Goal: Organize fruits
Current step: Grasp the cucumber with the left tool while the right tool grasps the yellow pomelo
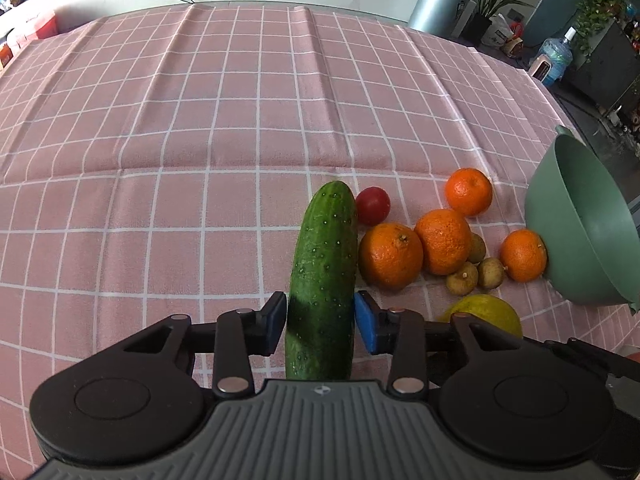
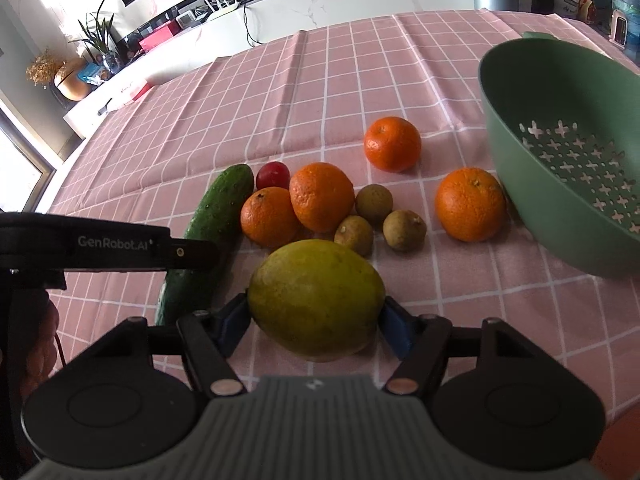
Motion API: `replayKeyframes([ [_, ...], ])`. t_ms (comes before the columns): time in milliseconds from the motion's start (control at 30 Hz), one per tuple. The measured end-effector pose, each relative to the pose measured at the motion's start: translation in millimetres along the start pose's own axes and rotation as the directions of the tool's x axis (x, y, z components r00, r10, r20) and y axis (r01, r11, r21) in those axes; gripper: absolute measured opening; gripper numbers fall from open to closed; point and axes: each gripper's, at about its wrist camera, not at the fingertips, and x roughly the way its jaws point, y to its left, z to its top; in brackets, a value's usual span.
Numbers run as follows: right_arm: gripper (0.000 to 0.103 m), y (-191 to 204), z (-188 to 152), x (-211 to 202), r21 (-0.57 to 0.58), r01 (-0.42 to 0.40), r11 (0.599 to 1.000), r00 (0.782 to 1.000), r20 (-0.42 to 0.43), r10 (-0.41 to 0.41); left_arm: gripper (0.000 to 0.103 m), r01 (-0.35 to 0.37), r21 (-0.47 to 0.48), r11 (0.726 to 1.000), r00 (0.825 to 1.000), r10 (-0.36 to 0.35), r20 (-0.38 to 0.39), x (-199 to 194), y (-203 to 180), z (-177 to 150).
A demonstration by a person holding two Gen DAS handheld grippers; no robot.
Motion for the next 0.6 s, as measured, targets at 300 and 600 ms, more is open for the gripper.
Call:
replayKeyframes([
  [300,0.067,-3,1,2,0.001,-0.006,1.0,1.0,0.02,0.006,0.051,-0.029,0.082,0.996,0.999,0.027,0.022,20,-16,2],
  [600,0.066,-2,2,3,-0.009,-0.013,1.0,0.999,0.041,0.014,0.043,-0.011,0.07,0.997,0.999,0.009,0.032,17,-14,0],
])
